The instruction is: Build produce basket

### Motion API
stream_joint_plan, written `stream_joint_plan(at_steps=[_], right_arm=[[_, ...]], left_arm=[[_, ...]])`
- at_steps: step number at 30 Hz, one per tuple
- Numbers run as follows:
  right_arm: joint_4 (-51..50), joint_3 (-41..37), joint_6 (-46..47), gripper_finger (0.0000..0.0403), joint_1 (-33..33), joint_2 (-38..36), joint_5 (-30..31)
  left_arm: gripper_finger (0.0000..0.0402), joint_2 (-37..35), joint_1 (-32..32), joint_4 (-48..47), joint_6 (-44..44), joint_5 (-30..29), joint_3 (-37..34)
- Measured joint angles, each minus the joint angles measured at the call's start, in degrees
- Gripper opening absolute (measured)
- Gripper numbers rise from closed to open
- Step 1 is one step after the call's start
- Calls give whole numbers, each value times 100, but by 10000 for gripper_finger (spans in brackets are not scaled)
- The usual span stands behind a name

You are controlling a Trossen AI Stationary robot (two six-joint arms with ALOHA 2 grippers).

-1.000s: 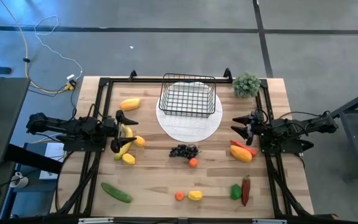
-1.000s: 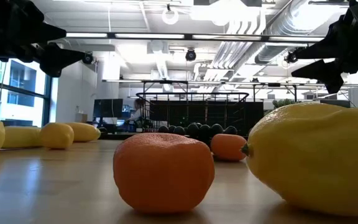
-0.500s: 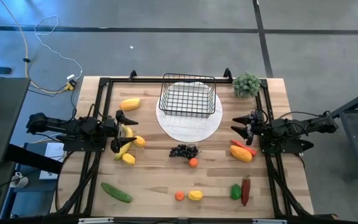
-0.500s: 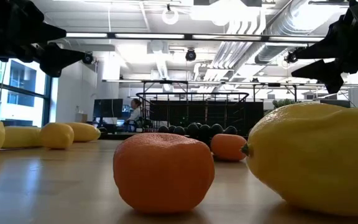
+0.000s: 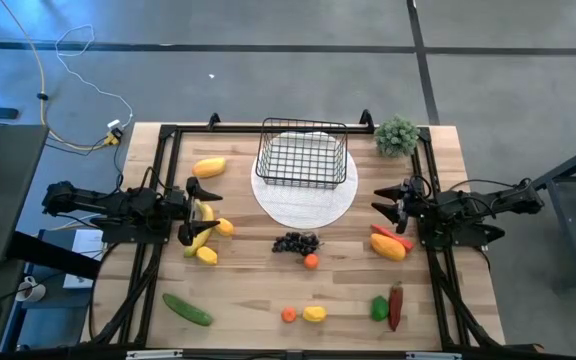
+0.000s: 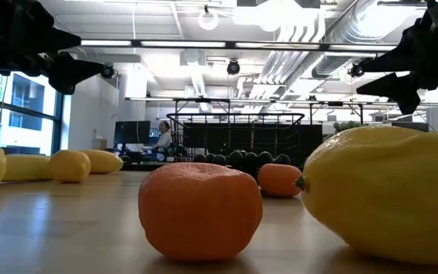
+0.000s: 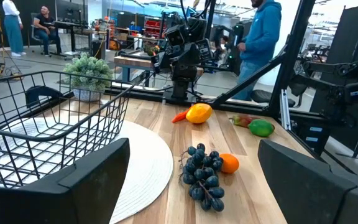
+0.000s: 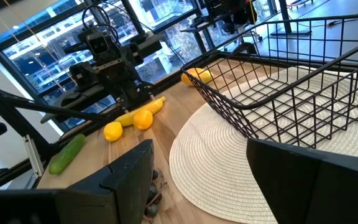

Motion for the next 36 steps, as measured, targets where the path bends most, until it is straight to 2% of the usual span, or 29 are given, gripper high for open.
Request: stream_joint_plan(at_steps=[7, 13, 18, 31, 36], right_arm=[[0, 1, -21, 239, 0, -1, -39], [-124, 26, -10, 240, -2, 0, -605], [-658, 317, 151, 262, -1, 139, -955], [-2268, 1690, 633, 360, -2, 1841, -1568], [-3156, 2269, 1263, 390, -2, 2562, -1833]], left_arm=[[345, 1, 0, 0, 1, 1, 2], [345, 0, -2, -2, 0, -1, 0], [345, 0, 0, 0, 1, 0, 0], [345, 0, 0, -2, 0, 0, 2], [345, 1, -1, -1, 0, 1, 0]])
